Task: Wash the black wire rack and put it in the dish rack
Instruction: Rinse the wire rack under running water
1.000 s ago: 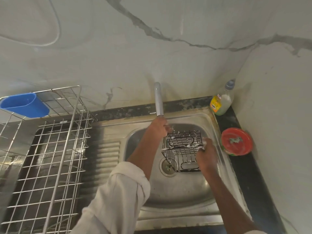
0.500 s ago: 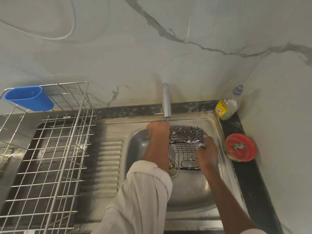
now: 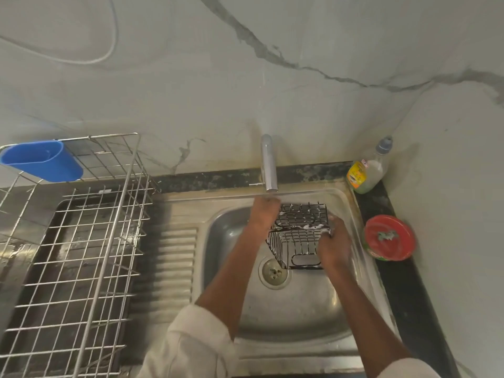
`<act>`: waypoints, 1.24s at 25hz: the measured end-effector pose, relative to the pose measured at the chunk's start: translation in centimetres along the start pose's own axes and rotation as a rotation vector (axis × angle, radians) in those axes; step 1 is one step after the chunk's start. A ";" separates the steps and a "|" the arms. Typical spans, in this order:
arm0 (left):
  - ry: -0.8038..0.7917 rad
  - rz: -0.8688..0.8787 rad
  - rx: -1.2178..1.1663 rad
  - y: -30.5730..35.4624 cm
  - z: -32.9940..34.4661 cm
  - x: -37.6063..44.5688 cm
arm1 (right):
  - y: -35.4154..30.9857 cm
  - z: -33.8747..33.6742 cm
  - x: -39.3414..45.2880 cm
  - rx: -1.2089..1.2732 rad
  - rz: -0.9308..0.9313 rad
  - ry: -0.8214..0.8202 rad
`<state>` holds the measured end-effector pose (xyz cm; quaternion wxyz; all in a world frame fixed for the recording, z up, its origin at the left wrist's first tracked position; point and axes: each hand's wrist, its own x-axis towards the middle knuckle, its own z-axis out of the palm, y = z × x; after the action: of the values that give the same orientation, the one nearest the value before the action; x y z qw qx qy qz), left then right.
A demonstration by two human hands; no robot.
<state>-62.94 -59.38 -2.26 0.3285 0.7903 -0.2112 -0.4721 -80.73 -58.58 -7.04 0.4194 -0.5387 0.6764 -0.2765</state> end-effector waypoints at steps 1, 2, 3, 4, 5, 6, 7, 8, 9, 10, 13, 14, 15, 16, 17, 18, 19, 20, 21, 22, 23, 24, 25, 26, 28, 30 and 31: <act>-0.030 0.044 0.043 -0.7 -0.3 -0.9 | -0.4 0.4 -0.1 0.036 0.007 -0.002; -0.036 0.082 0.063 -1.6 -0.8 -1.7 | -1.0 1.0 -0.2 0.068 0.010 -0.004; -0.031 0.094 0.048 -2.2 -1.6 -3.1 | -1.5 1.7 -0.4 0.098 0.006 -0.012; -0.034 0.110 0.012 -2.7 -2.6 -4.3 | -1.9 2.3 -0.6 0.127 0.003 -0.028; -0.035 0.156 0.011 -3.4 -3.9 -4.7 | -2.3 2.9 -1.0 0.162 0.005 -0.053; -0.061 0.193 0.039 -4.1 -5.3 -5.0 | -2.6 3.5 -1.4 0.200 0.013 -0.092; -0.085 0.219 0.083 -4.6 -6.8 -5.5 | -2.7 4.1 -1.7 0.249 0.032 -0.137; -0.142 0.237 0.087 -5.3 -8.1 -5.7 | -2.8 4.6 -2.0 0.290 0.049 -0.183; -0.197 0.245 0.088 -5.4 -9.2 -6.3 | -2.9 5.0 -2.2 0.322 0.066 -0.224; -0.221 0.290 0.094 -5.9 -9.8 -6.5 | -3.0 5.2 -2.5 0.334 0.089 -0.256; -0.005 0.388 0.145 -6.9 -8.8 -5.7 | -3.5 4.1 -2.8 0.367 0.116 -0.313; 0.013 0.395 0.151 -6.8 -8.0 -5.4 | -3.5 3.1 -2.8 0.359 0.098 -0.301; 0.000 0.391 0.163 -6.6 -7.0 -5.2 | -3.3 2.0 -2.5 0.345 0.074 -0.273; -0.019 0.408 0.163 -6.3 -5.9 -5.1 | -3.0 0.7 -2.3 0.325 0.033 -0.237; -0.040 0.426 0.167 -5.8 -5.1 -5.1 | -2.6 -0.5 -1.9 0.304 -0.012 -0.209; -0.044 0.453 0.159 -5.6 -4.2 -4.7 | -2.2 -1.6 -1.6 0.284 -0.040 -0.203; -0.059 0.451 0.141 -5.1 -3.5 -4.5 | -1.8 -2.7 -1.5 0.270 -0.056 -0.217; -0.082 0.438 0.113 -4.8 -2.8 -4.3 | -1.6 -3.9 -1.6 0.245 -0.071 -0.261; -0.095 0.426 0.094 -4.2 -2.4 -4.3 | -1.4 -5.0 -1.9 0.217 -0.101 -0.314; -0.097 0.422 0.072 -3.9 -2.1 -3.7 | -1.2 -5.9 -2.0 0.178 -0.134 -0.357; -0.115 0.412 0.038 -3.4 -2.1 -3.7 | -1.1 -6.8 -2.1 0.143 -0.151 -0.395; -0.139 0.410 -0.007 -3.0 -2.0 -3.6 | -1.3 -7.5 -2.2 0.118 -0.155 -0.431; -0.161 0.396 -0.032 -2.5 -2.1 -3.6 | -1.5 -7.8 -2.4 0.096 -0.150 -0.435; -0.171 0.390 -0.053 -2.3 -2.1 -3.4 | -1.8 -7.8 -2.8 0.090 -0.151 -0.406; -0.150 0.372 -0.041 -2.1 -2.0 -3.0 | -2.2 -7.2 -3.5 0.077 -0.151 -0.276; -0.147 0.344 -0.029 -2.1 -2.1 -2.8 | -2.4 -6.4 -4.0 0.055 -0.150 -0.193; -0.153 0.329 -0.021 -2.2 -2.0 -2.7 | -2.2 -5.9 -4.1 0.065 -0.146 -0.176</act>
<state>-62.33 -55.44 -1.53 0.3924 0.7033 -0.3572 -0.4731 -84.47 -55.67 -1.14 0.4733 -0.5947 0.5866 -0.2797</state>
